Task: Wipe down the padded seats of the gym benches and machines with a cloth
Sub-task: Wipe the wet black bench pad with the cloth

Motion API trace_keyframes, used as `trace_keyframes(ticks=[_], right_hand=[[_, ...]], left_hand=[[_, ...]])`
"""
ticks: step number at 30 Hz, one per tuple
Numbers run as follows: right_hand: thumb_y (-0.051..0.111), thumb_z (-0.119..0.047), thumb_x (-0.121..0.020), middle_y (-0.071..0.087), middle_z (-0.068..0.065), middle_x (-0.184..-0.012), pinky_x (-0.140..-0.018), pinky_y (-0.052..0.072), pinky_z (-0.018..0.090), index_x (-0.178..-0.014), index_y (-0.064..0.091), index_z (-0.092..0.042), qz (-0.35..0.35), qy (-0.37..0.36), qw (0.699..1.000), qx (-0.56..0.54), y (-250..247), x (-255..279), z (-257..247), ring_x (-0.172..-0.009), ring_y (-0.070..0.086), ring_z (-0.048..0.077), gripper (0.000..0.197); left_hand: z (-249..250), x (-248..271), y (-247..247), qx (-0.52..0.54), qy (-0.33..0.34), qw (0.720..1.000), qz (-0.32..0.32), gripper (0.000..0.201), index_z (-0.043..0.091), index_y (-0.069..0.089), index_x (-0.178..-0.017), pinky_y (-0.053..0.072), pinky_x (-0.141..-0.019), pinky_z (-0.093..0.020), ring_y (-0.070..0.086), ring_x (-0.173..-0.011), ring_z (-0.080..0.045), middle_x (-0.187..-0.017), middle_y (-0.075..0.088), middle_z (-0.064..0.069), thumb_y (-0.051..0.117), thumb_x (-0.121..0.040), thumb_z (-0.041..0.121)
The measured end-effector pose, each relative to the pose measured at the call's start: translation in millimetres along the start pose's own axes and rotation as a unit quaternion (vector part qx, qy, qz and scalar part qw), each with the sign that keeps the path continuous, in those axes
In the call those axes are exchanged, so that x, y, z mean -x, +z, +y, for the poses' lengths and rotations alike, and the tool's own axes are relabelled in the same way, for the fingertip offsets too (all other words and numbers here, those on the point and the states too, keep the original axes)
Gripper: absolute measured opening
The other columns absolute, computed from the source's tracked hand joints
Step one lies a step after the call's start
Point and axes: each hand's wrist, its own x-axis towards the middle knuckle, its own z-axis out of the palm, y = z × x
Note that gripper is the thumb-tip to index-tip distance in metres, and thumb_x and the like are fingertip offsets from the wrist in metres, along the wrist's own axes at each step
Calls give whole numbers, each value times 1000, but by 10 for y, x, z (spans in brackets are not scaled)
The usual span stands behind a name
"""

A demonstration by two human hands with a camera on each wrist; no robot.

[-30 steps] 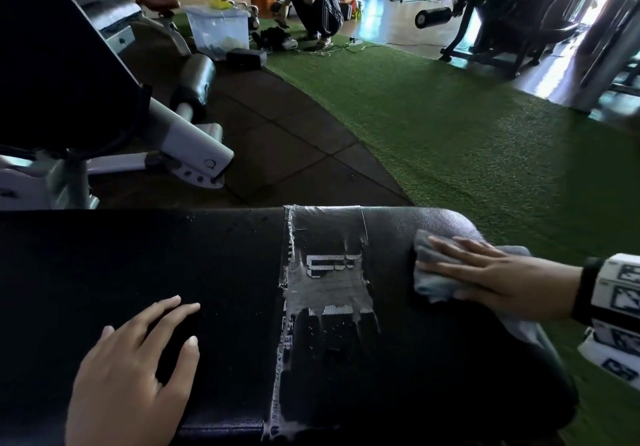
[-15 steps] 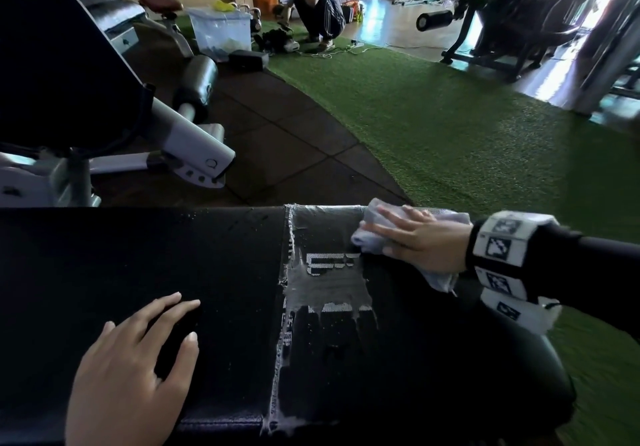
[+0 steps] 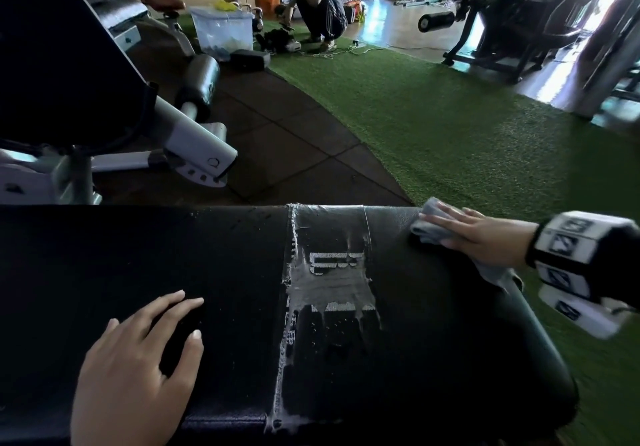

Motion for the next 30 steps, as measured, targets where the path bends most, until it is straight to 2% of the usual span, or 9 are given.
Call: trace_keyframes(ticks=[2, 3, 8, 10, 12, 16, 20, 25, 30], right_hand=[[23, -38, -102, -12, 1, -157, -116, -5, 32, -146, -10, -35, 5, 24, 1000, 6, -86, -209, -139, -142, -13, 9, 55], [23, -37, -102, -12, 1, -157, -116, -5, 33, -146, -10, -36, 3, 25, 1000, 5, -117, -296, -227, -143, -12, 12, 55], [20, -50, -99, -17, -11, -155, -115, 0, 50, -142, -10, -52, -25, 2, 999, 26, -123, -345, -685, -144, -8, 33, 52], [21, -50, -99, -20, -13, -154, -116, -2, 51, -139, -14, -53, -21, -45, 998, 44, -62, -201, -768, -143, -12, 31, 54], [21, -54, -96, -21, -17, -153, -117, 0, 50, -135, -20, -56, -11, -84, 995, 60, 38, -45, -704, -143, -14, 26, 56], [15, -72, -84, -16, -23, -153, -119, 6, 38, -139, -17, -56, 25, -156, 987, 32, 130, 204, -389, -144, -11, 11, 65], [27, -68, -85, -13, -11, -155, -113, 8, 15, -133, -15, -64, 56, -90, 994, -14, 52, 265, -220, -143, 5, 6, 64], [17, -75, -74, -2, 4, -159, -117, 17, 38, -125, -11, -74, 33, -28, 999, -19, -71, -140, -265, -145, 9, 24, 58], [28, -46, -99, 11, 0, -158, -114, 17, 31, -147, 2, -43, 29, -12, 999, 17, -274, -679, -609, -143, 19, 22, 55]], left_hand=[[6, 8, -11, 3, 0, 1000, -5, 48, 37, 62, -119, 25, -110, -52, 63, -94, -19, -130, 56, 14, 35, -82, 52], [6, 15, -13, 5, 1, 1000, -7, 48, 37, 62, -119, 24, -111, -51, 63, -97, -19, -131, 55, 14, 35, -82, 53], [7, 43, -8, 15, 4, 1000, 2, 47, 40, 60, -121, 22, -113, -46, 60, -106, -14, -132, 53, 18, 34, -84, 54], [-1, 40, -11, 19, 6, 1000, 5, 47, 40, 60, -122, 21, -113, -45, 63, -96, -15, -132, 53, 18, 35, -84, 54], [-15, 44, -18, 23, 10, 1000, 3, 47, 40, 60, -122, 23, -113, -45, 62, -99, -15, -133, 53, 18, 35, -84, 55], [-59, 58, -59, 41, 32, 999, -9, 48, 44, 57, -125, 21, -112, -41, 42, -124, 1, -135, 48, 23, 34, -86, 59], [-345, 56, -181, -13, 15, 999, -32, 53, 49, 52, -128, 31, -109, -43, 29, -133, 3, -141, 43, 25, 25, -86, 69], [-857, 36, -340, -37, -79, 996, -20, 50, 67, 32, -129, 16, -115, -53, 21, -141, 1, -148, 31, 30, 17, -83, 80], [-810, 20, -393, -73, -89, 993, -27, 54, 57, 36, -134, 15, -114, -47, 25, -140, -2, -147, 34, 28, 18, -84, 71]])
